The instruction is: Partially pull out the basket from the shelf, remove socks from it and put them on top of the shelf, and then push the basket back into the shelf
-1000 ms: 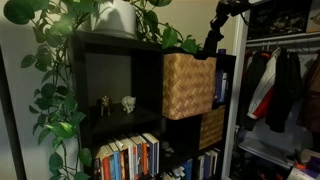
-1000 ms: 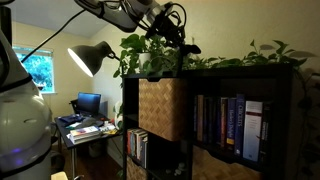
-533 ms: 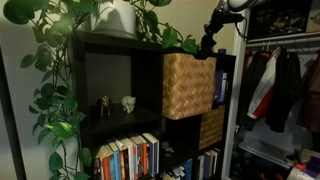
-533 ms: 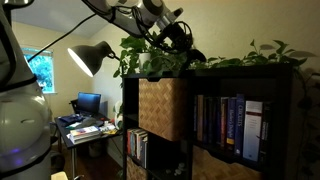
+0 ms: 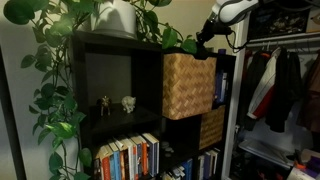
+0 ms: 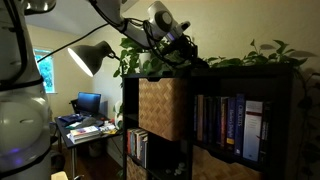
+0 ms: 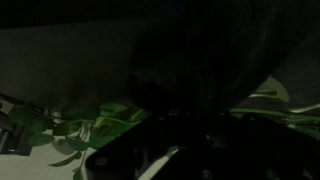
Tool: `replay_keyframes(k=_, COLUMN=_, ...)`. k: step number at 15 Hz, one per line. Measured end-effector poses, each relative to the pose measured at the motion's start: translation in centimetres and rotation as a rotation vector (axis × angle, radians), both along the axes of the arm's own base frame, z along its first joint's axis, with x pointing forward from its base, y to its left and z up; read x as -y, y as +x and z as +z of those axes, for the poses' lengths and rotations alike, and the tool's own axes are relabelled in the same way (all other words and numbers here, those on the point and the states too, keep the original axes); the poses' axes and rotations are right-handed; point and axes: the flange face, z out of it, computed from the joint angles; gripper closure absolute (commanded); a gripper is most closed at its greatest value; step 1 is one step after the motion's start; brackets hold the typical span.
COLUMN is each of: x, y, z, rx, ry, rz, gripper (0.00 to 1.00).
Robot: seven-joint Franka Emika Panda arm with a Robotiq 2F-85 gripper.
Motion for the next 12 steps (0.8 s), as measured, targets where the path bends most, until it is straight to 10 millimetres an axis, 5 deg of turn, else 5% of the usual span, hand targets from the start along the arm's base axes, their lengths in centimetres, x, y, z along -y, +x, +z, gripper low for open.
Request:
replay_keyframes(k=1, x=0.0, y=0.4, z=-0.4, rx=-0.006, ry=0.003, rz=0.0, gripper=0.63)
replay_keyframes(k=6, x=-0.7, y=1.1, z=0.0, rx=-0.011, ry=-0.007, rz=0.017, gripper=0.38)
replay_keyframes(k=12, x=-5.1, y=0.2, z=3.2, rx=-0.087, ry=-0.091, rz=0.103, gripper=0.02)
